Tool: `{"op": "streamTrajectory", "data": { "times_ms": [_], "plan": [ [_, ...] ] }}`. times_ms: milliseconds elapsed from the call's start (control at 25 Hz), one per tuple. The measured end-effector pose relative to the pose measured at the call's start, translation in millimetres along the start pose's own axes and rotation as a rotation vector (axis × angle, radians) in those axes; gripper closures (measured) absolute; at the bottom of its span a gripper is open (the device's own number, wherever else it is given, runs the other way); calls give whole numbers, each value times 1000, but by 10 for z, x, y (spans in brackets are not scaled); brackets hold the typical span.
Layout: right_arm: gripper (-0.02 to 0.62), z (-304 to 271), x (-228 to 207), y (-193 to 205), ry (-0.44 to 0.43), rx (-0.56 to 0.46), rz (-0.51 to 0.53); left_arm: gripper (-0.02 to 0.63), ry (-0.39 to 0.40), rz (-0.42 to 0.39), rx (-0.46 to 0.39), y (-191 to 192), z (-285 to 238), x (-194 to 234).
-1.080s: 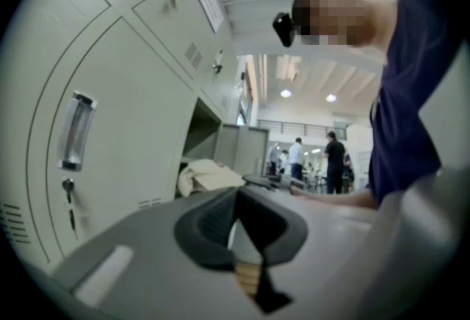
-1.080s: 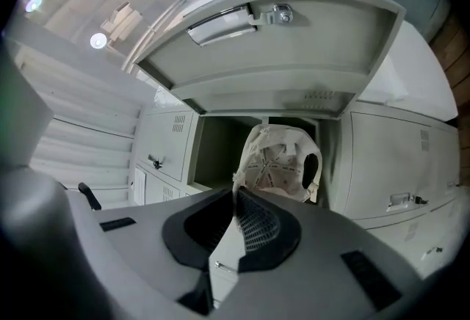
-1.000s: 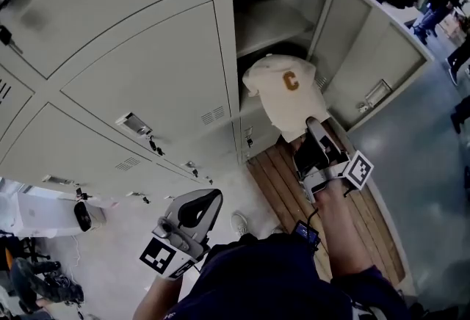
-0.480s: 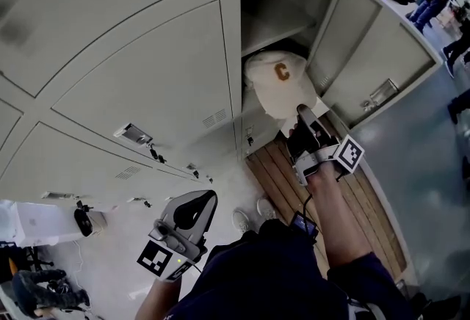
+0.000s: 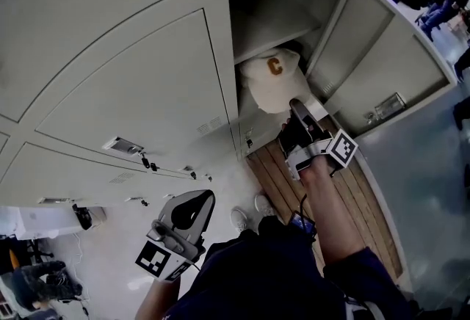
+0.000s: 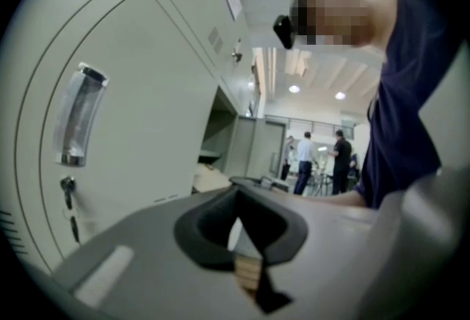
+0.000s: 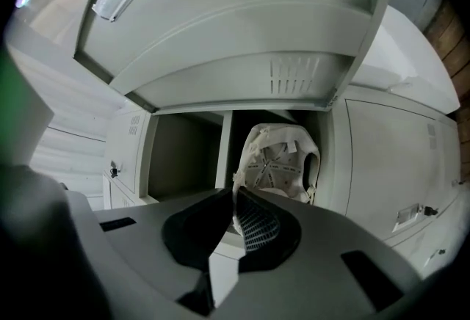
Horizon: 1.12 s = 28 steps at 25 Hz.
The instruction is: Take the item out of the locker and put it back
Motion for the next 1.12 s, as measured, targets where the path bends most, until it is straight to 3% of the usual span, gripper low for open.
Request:
{"op": "streamTrajectory", "data": {
  "times_ms": [640,1120],
  "plan": [
    [575,-496,-434,-226,37,73,-60,601,-81,4,24,-2,-563,-32],
    [576,-737,-738,-205,148,87,-90,601,-143,5,36,-22,-687,-15]
  ]
}}
Point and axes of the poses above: the fingertips, and each gripper's own axes: z backward along the fingers, x to its left, y out of its underside, the point moved 3 cm from there along z, backward along the fingers, and after that the axes turned 1 degree about y, right-handed, at the moved point
